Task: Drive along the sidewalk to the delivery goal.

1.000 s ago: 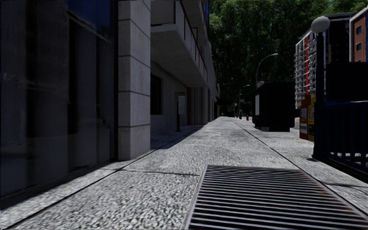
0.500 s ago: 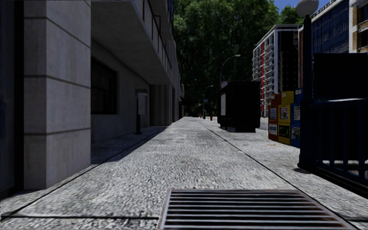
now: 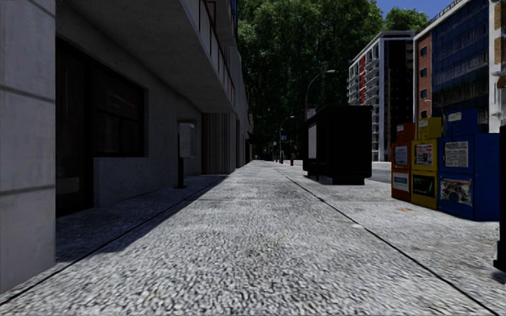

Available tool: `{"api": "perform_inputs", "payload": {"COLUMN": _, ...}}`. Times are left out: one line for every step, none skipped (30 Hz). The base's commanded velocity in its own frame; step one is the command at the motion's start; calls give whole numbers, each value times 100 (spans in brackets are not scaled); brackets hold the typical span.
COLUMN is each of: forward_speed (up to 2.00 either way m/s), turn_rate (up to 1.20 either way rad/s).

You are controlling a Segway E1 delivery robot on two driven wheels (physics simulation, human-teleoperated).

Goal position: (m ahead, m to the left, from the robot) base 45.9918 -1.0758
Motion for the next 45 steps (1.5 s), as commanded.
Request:
{"api": "perform_inputs", "payload": {"forward_speed": 200, "turn_rate": -28}}
{"api": "perform_inputs", "payload": {"forward_speed": 200, "turn_rate": -28}}
{"api": "perform_inputs", "payload": {"forward_speed": 200, "turn_rate": -29}}
{"api": "perform_inputs", "payload": {"forward_speed": 200, "turn_rate": -19}}
{"api": "perform_inputs", "payload": {"forward_speed": 200, "turn_rate": -19}}
{"api": "perform_inputs", "payload": {"forward_speed": 200, "turn_rate": 0}}
{"api": "perform_inputs", "payload": {"forward_speed": 200, "turn_rate": 0}}
{"api": "perform_inputs", "payload": {"forward_speed": 200, "turn_rate": 0}}
{"api": "perform_inputs", "payload": {"forward_speed": 200, "turn_rate": 0}}
{"api": "perform_inputs", "payload": {"forward_speed": 200, "turn_rate": 0}}
{"api": "perform_inputs", "payload": {"forward_speed": 200, "turn_rate": 0}}
{"api": "perform_inputs", "payload": {"forward_speed": 200, "turn_rate": 0}}
{"api": "perform_inputs", "payload": {"forward_speed": 200, "turn_rate": 0}}
{"api": "perform_inputs", "payload": {"forward_speed": 200, "turn_rate": 0}}
{"api": "perform_inputs", "payload": {"forward_speed": 200, "turn_rate": 0}}
{"api": "perform_inputs", "payload": {"forward_speed": 200, "turn_rate": 0}}
{"api": "perform_inputs", "payload": {"forward_speed": 200, "turn_rate": 0}}
{"api": "perform_inputs", "payload": {"forward_speed": 200, "turn_rate": 0}}
{"api": "perform_inputs", "payload": {"forward_speed": 200, "turn_rate": 0}}
{"api": "perform_inputs", "payload": {"forward_speed": 200, "turn_rate": 0}}
{"api": "perform_inputs", "payload": {"forward_speed": 200, "turn_rate": 0}}
{"api": "perform_inputs", "payload": {"forward_speed": 200, "turn_rate": 0}}
{"api": "perform_inputs", "payload": {"forward_speed": 200, "turn_rate": 0}}
{"api": "perform_inputs", "payload": {"forward_speed": 200, "turn_rate": 0}}
{"api": "perform_inputs", "payload": {"forward_speed": 200, "turn_rate": 0}}
{"api": "perform_inputs", "payload": {"forward_speed": 200, "turn_rate": 0}}
{"api": "perform_inputs", "payload": {"forward_speed": 200, "turn_rate": 0}}
{"api": "perform_inputs", "payload": {"forward_speed": 200, "turn_rate": 0}}
{"api": "perform_inputs", "payload": {"forward_speed": 200, "turn_rate": 0}}
{"api": "perform_inputs", "payload": {"forward_speed": 200, "turn_rate": 0}}
{"api": "perform_inputs", "payload": {"forward_speed": 200, "turn_rate": 0}}
{"api": "perform_inputs", "payload": {"forward_speed": 200, "turn_rate": 0}}
{"api": "perform_inputs", "payload": {"forward_speed": 200, "turn_rate": 0}}
{"api": "perform_inputs", "payload": {"forward_speed": 200, "turn_rate": 0}}
{"api": "perform_inputs", "payload": {"forward_speed": 200, "turn_rate": 0}}
{"api": "perform_inputs", "payload": {"forward_speed": 200, "turn_rate": 0}}
{"api": "perform_inputs", "payload": {"forward_speed": 200, "turn_rate": 0}}
{"api": "perform_inputs", "payload": {"forward_speed": 200, "turn_rate": 0}}
{"api": "perform_inputs", "payload": {"forward_speed": 200, "turn_rate": 0}}
{"api": "perform_inputs", "payload": {"forward_speed": 200, "turn_rate": 0}}
{"api": "perform_inputs", "payload": {"forward_speed": 200, "turn_rate": 0}}
{"api": "perform_inputs", "payload": {"forward_speed": 200, "turn_rate": 0}}
{"api": "perform_inputs", "payload": {"forward_speed": 200, "turn_rate": 0}}
{"api": "perform_inputs", "payload": {"forward_speed": 200, "turn_rate": 0}}
{"api": "perform_inputs", "payload": {"forward_speed": 200, "turn_rate": 0}}
